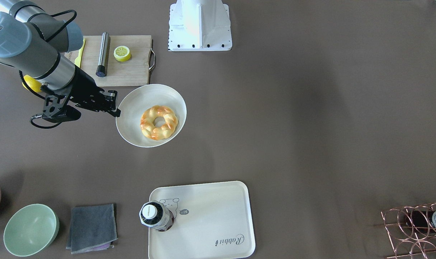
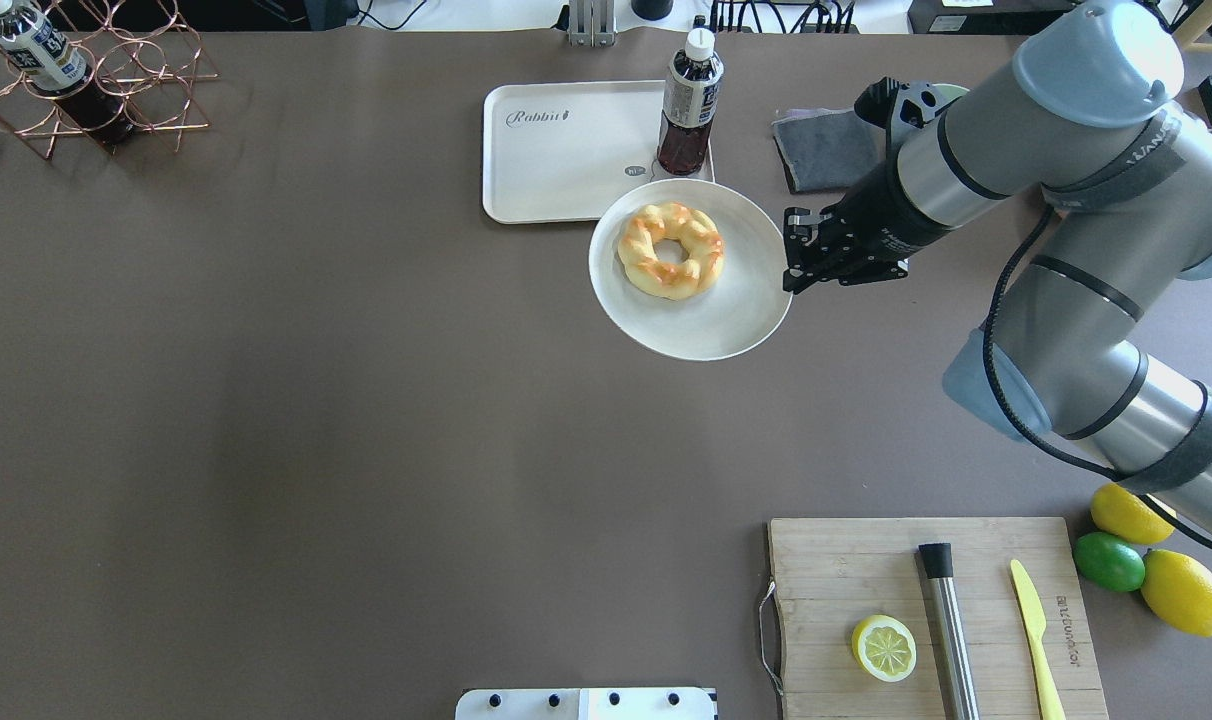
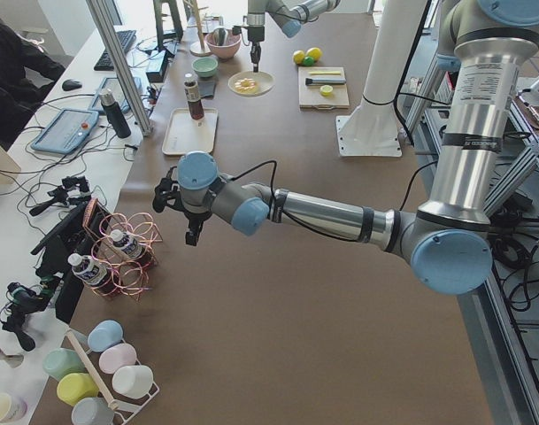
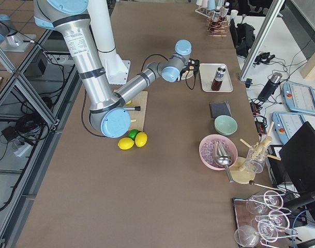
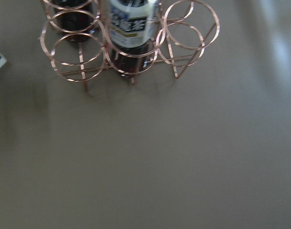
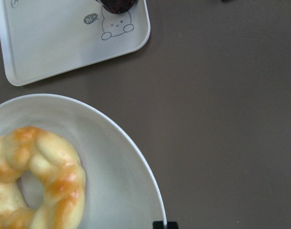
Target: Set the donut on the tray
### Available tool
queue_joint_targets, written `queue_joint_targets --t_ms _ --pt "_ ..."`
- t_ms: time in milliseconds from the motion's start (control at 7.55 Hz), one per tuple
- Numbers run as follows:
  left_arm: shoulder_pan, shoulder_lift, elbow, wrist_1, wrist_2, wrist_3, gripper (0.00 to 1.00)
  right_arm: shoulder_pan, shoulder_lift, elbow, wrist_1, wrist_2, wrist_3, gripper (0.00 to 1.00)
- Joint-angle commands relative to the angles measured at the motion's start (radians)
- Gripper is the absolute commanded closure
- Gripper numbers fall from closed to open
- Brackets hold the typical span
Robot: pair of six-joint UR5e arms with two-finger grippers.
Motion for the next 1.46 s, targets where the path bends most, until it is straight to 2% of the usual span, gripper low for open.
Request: queue_joint_targets --t_ms 0,265,398,663,928,1325 --pt "0.182 -0.137 -0.018 -0.074 0.016 -0.361 0.02 -0.094 0.088 0.084 -0.181 -0.126 0.084 1.0" --pt "0.27 -0.203 -0.04 -0.114 0.072 -0.547 0.02 -0.142 0.166 0.085 -0.244 -0.166 0.124 1.0" --pt "0.328 -0.224 -0.09 -0.114 0.095 -0.66 0.02 -0.151 0.177 0.085 -0.255 -0.172 0.127 1.0" --pt "0.46 -0.243 -0.194 -0.112 0.221 -0.854 0.02 -0.154 0.178 0.085 -0.256 -0.174 0.127 1.0" --pt "0.602 -0.275 -0.244 -0.105 0.369 -0.968 0.02 -0.156 0.177 0.077 -0.258 -0.174 0.127 1.0" --pt "0.635 -0.309 -0.287 -0.045 0.386 -1.013 0.02 -0.168 0.178 0.074 -0.264 -0.199 0.126 1.0"
